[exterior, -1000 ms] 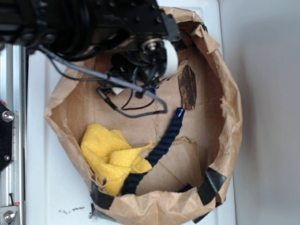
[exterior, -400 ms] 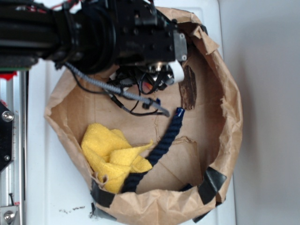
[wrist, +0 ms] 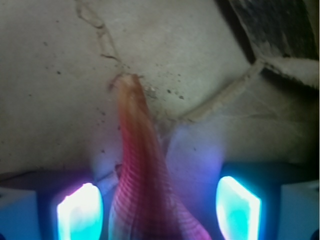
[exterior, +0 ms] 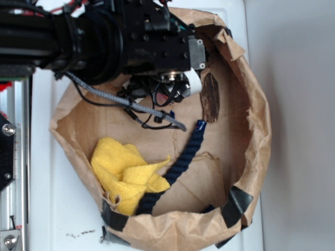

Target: Grab the shell.

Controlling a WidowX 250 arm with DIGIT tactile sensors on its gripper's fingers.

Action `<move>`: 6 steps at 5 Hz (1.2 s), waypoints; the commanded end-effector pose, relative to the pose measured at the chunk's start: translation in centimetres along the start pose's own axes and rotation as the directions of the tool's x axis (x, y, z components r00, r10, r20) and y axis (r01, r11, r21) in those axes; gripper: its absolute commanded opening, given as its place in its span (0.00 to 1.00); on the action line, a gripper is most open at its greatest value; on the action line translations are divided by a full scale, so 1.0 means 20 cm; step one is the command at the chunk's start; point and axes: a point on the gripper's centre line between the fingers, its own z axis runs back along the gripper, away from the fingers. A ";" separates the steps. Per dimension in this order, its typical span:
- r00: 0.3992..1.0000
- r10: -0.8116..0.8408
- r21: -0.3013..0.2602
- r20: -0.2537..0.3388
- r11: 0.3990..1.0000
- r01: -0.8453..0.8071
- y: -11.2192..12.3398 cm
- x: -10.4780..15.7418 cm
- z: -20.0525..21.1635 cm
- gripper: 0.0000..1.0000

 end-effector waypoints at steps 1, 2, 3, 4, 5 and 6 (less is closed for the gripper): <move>0.996 0.028 0.073 0.080 0.997 -0.034 0.05 0.00 0.10 0.00; 0.987 0.061 0.072 0.151 0.995 -0.072 0.03 0.00 0.24 0.00; 0.961 0.157 0.064 0.228 0.982 -0.175 0.01 0.01 0.43 0.00; 0.916 0.358 0.066 0.183 0.925 -0.374 0.01 0.05 0.57 0.00; 0.807 0.581 -0.012 0.107 0.813 -0.583 -0.02 0.08 0.68 0.00; 0.795 0.583 -0.025 0.166 0.808 -0.588 -0.04 0.10 0.79 0.00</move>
